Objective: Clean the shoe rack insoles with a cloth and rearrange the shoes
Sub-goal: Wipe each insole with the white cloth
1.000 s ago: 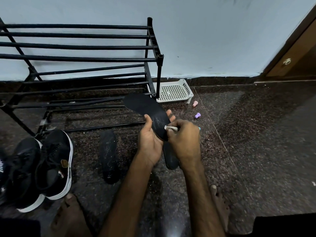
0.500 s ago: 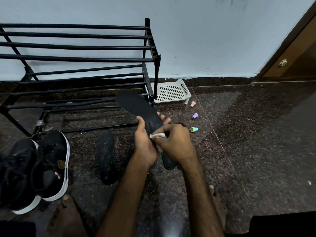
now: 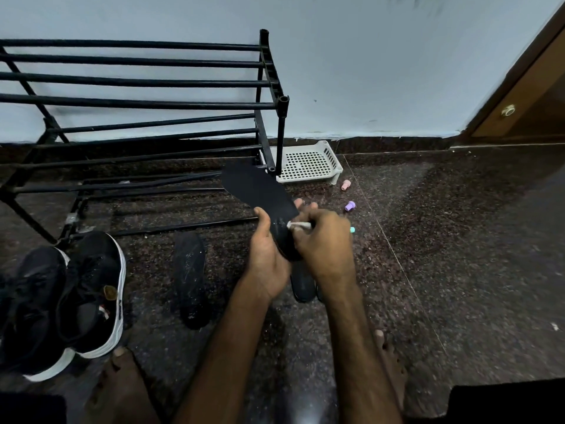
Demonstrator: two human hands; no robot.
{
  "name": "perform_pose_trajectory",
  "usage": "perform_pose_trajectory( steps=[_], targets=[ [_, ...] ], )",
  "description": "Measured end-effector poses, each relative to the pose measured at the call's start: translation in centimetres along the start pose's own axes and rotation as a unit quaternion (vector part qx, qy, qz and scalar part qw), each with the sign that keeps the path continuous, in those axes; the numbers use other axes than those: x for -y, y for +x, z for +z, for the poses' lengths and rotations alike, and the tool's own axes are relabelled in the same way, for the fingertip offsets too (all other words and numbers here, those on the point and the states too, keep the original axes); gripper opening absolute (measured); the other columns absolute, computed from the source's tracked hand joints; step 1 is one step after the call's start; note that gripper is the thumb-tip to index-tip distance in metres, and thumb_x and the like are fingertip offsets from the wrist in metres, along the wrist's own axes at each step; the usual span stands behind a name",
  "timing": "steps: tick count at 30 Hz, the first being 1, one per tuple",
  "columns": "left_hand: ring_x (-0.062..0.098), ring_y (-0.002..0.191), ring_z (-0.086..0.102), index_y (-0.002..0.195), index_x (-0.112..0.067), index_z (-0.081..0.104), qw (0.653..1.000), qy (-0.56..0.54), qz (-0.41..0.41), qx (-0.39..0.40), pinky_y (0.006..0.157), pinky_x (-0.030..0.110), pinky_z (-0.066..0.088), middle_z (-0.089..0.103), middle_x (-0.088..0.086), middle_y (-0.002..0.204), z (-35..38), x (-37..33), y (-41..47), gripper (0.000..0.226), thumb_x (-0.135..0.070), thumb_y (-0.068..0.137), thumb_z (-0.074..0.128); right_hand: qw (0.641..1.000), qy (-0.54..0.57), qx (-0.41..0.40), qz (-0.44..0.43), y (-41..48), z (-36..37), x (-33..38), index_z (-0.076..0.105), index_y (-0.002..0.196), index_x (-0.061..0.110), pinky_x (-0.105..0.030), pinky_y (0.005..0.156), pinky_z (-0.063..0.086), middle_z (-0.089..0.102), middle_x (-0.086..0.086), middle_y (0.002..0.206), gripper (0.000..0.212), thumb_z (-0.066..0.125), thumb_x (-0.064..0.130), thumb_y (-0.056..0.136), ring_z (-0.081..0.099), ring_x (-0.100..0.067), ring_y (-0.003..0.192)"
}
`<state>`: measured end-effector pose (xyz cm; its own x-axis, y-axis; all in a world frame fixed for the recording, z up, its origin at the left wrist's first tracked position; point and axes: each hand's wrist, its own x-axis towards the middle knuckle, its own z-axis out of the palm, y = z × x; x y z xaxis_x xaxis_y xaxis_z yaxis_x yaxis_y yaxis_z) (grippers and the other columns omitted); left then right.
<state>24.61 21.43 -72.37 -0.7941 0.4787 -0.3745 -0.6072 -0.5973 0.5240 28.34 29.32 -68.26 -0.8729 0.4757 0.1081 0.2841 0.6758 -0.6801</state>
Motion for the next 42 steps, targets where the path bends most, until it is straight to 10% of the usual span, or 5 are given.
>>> perform_pose_trajectory(
  steps=[12, 17, 22, 27, 42],
  targets=[
    [0.015, 0.101, 0.070, 0.122, -0.009, 0.062, 0.998, 0.063, -0.017, 0.020, 0.089, 0.030, 0.052, 0.074, 0.006, 0.110, 0.0, 0.3, 0.2, 0.072, -0.061, 0.099, 0.018, 0.997, -0.048, -0.059, -0.026, 0.5, -0.8, -0.6, 0.073, 0.094, 0.017, -0.037, 0.081, 0.054, 0.068, -0.001, 0.098, 0.013, 0.067, 0.013, 0.084, 0.065, -0.023, 0.086],
    [0.019, 0.119, 0.062, 0.138, -0.005, 0.051, 0.998, 0.046, -0.032, 0.023, 0.099, 0.035, 0.047, 0.063, 0.010, 0.133, -0.5, 0.3, 0.0, 0.082, -0.067, 0.096, 0.016, 0.991, -0.021, 0.124, -0.039, 0.2, -1.4, -1.0, 0.076, 0.079, 0.020, -0.033, 0.077, 0.057, 0.073, 0.003, 0.081, 0.010, 0.072, 0.011, 0.077, 0.068, -0.013, 0.076],
    [0.017, 0.102, 0.069, 0.117, -0.008, 0.064, 0.996, 0.067, -0.037, 0.041, 0.090, 0.031, 0.051, 0.074, 0.008, 0.109, 0.3, 0.7, -0.3, 0.074, -0.061, 0.099, 0.017, 0.997, -0.014, -0.061, -0.037, 0.8, -1.8, -0.7, 0.074, 0.091, 0.015, -0.034, 0.083, 0.055, 0.070, 0.001, 0.095, 0.010, 0.071, 0.010, 0.083, 0.066, -0.015, 0.084],
    [0.016, 0.105, 0.069, 0.125, -0.006, 0.059, 0.997, 0.051, -0.038, 0.032, 0.084, 0.030, 0.057, 0.072, 0.008, 0.116, 0.0, 0.6, -0.5, 0.077, -0.062, 0.099, 0.014, 0.991, -0.039, 0.125, -0.029, 0.6, -2.2, -1.3, 0.077, 0.078, 0.021, -0.034, 0.078, 0.058, 0.073, 0.004, 0.081, 0.005, 0.076, 0.016, 0.077, 0.068, -0.012, 0.076],
    [0.017, 0.104, 0.069, 0.114, -0.009, 0.067, 0.994, 0.091, -0.027, 0.045, 0.089, 0.031, 0.053, 0.073, 0.008, 0.111, 0.1, 0.5, -0.4, 0.073, -0.061, 0.099, 0.017, 0.996, -0.010, -0.070, -0.061, 1.3, -1.8, -1.2, 0.075, 0.091, 0.014, -0.032, 0.085, 0.054, 0.069, 0.000, 0.095, 0.013, 0.070, 0.007, 0.081, 0.066, -0.015, 0.086]
  ],
)
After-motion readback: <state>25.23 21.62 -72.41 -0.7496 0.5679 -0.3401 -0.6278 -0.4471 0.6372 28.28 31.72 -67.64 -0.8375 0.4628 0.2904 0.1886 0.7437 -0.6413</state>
